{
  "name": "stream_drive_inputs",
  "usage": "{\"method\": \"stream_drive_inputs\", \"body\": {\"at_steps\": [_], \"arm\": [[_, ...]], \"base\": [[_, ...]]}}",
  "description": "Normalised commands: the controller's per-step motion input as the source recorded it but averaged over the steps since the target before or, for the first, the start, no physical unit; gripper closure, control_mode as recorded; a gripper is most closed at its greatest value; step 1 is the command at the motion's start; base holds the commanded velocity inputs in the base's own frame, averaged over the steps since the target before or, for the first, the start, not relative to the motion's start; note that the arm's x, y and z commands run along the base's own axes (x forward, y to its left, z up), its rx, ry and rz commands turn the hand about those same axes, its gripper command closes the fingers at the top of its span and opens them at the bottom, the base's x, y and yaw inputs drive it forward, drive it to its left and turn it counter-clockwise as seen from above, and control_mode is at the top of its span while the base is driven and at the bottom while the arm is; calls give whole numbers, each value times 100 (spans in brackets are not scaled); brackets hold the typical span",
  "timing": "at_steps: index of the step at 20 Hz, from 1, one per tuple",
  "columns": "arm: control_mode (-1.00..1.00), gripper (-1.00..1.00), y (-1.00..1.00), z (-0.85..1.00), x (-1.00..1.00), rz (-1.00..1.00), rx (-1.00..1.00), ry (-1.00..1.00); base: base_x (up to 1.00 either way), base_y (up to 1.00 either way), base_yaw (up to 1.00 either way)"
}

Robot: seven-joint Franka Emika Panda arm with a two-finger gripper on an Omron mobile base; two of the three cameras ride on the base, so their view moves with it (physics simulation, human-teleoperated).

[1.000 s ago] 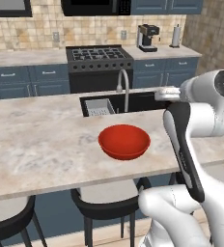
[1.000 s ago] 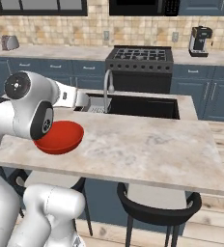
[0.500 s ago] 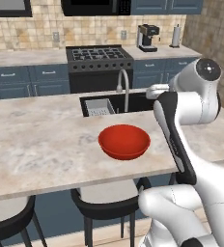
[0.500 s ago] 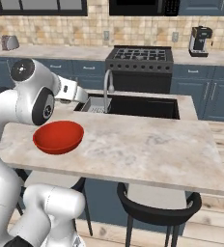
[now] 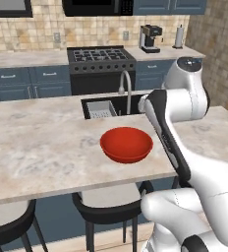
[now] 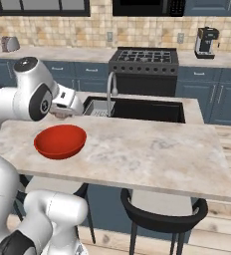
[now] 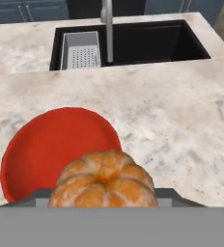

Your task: Retrieve the tangerine and pear from the fridge and place them into the bowl on the dining table.

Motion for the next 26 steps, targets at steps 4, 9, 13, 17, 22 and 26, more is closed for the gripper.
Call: {"method": "stream_drive_inputs", "body": {"at_steps": [4,9,13,17,22,26], "arm": [[-100,100,41,-66,0,0,0,14],[-100,100,32,-54,0,0,0,9],[-100,100,23,-36,0,0,0,8],[-100,100,27,-32,2,0,0,10],[-100,100,19,-25,13,0,1,11],[-100,100,7,-13,24,0,2,12]], "base": [[0,0,0],[0,0,0],[0,0,0],[0,0,0],[0,0,0],[0,0,0]]}}
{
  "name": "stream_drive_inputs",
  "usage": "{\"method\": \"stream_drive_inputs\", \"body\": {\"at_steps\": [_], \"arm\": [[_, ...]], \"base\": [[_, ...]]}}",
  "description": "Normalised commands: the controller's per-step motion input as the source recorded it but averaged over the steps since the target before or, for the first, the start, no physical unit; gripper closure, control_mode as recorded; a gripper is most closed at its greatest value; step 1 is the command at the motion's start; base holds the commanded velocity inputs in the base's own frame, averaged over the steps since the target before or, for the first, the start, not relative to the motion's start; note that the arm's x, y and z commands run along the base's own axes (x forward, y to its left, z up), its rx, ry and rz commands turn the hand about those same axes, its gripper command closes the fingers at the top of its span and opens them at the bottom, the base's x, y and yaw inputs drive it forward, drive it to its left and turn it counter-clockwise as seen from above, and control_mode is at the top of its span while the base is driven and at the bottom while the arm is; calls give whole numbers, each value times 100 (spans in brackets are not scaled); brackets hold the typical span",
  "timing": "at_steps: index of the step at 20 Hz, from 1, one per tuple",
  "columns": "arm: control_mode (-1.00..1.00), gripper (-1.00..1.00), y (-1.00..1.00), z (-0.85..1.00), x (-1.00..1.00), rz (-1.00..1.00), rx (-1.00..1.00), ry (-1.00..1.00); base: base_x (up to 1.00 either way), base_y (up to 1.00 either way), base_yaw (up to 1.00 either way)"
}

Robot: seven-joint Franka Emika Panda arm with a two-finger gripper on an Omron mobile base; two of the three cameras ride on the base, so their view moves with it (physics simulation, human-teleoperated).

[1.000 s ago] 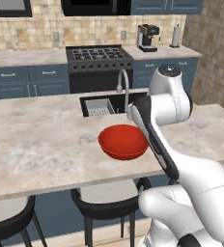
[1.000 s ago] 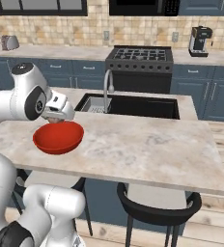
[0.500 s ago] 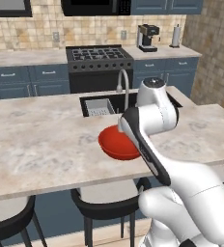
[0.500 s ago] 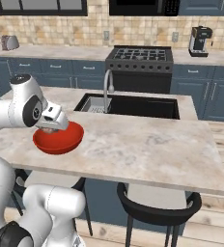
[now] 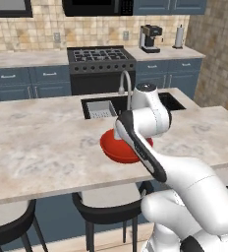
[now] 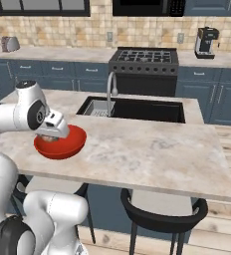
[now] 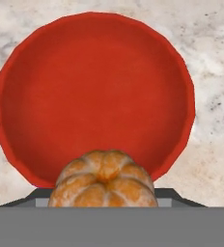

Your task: Retrieve the tangerine and pear from the fridge and place them into the bowl on the dining table.

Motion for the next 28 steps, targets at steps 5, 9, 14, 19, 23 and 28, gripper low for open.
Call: {"method": "stream_drive_inputs", "body": {"at_steps": [5,9,14,19,23,28], "arm": [[-100,100,0,-5,28,0,1,5],[-100,100,0,-6,26,0,0,0],[-100,100,0,-16,20,0,0,0],[-100,100,0,-21,16,0,0,0],[-100,100,0,-26,19,0,0,0],[-100,100,2,-24,18,0,0,0]], "base": [[0,0,0],[0,0,0],[0,0,0],[0,0,0],[0,0,0],[0,0,0]]}}
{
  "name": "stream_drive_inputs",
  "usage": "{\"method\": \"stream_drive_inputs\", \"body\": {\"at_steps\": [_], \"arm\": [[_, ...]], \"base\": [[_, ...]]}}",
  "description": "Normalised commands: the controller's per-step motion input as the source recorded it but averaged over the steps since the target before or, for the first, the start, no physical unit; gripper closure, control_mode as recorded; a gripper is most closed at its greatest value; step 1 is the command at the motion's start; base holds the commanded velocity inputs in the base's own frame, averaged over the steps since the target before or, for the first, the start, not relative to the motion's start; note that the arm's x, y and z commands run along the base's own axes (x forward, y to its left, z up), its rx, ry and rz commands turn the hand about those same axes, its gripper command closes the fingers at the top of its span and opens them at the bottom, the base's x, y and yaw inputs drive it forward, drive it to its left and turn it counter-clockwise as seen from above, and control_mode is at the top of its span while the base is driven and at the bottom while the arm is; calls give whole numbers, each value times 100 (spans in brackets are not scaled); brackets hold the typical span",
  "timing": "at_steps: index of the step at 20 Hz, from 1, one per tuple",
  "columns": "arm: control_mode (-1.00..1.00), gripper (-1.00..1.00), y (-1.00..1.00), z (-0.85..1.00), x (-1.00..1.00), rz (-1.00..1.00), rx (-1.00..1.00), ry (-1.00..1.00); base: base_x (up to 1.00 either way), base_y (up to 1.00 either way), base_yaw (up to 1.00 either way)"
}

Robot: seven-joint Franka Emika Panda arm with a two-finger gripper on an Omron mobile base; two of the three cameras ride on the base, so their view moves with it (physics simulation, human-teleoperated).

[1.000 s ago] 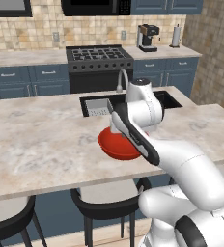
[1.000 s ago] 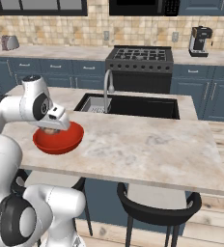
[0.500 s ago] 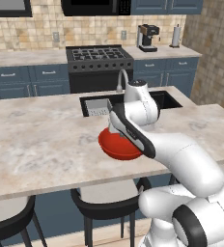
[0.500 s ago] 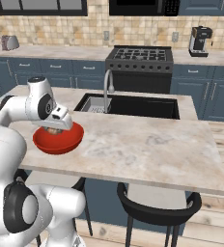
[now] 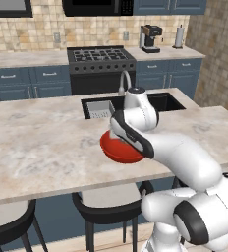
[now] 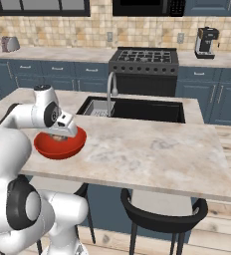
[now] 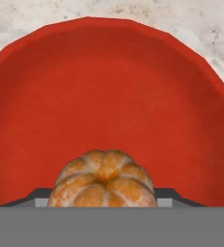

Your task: Retrieve the tangerine and pear from the fridge and place them into the bowl on the dining table.

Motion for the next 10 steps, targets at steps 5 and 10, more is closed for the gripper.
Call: {"method": "stream_drive_inputs", "body": {"at_steps": [5,10], "arm": [[-100,100,8,-22,18,0,0,0],[-100,100,10,-19,17,0,0,0]], "base": [[0,0,0],[0,0,0]]}}
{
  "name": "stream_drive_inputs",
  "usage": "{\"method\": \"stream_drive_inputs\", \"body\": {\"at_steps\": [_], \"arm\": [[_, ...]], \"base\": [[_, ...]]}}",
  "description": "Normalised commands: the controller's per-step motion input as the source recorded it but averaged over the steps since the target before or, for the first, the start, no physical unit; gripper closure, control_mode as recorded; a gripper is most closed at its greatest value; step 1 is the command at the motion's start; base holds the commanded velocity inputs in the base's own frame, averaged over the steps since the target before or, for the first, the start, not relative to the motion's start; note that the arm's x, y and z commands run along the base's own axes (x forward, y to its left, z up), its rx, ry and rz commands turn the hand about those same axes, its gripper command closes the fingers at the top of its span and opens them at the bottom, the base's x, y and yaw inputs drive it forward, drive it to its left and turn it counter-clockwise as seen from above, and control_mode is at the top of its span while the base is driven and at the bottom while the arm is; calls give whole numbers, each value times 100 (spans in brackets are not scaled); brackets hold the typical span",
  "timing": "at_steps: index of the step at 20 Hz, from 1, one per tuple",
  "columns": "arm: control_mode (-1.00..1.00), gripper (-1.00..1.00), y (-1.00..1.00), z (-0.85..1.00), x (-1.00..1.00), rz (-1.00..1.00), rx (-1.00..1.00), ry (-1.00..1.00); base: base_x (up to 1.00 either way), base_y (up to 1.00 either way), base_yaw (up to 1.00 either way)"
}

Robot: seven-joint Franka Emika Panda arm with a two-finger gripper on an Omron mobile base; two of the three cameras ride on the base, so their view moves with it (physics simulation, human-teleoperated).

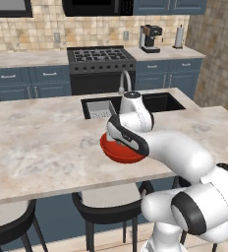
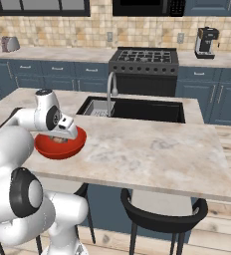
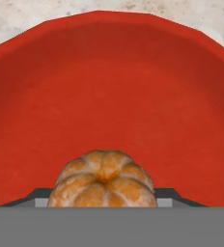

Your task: Retrieve the tangerine and pear from the fridge and place them into the bowl on the dining table.

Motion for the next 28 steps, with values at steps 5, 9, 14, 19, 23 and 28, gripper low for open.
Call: {"method": "stream_drive_inputs", "body": {"at_steps": [5,9,14,19,23,28], "arm": [[-100,100,2,-16,12,0,0,0],[-100,-100,0,-14,8,0,0,0],[-100,-100,0,-12,11,0,0,0],[-100,-100,0,-1,4,-3,0,0],[-100,-100,0,0,0,-6,0,-1],[-100,-100,-3,33,-35,-7,0,-5]], "base": [[0,0,0],[0,0,0],[0,0,0],[0,0,0],[0,0,0],[0,0,0]]}}
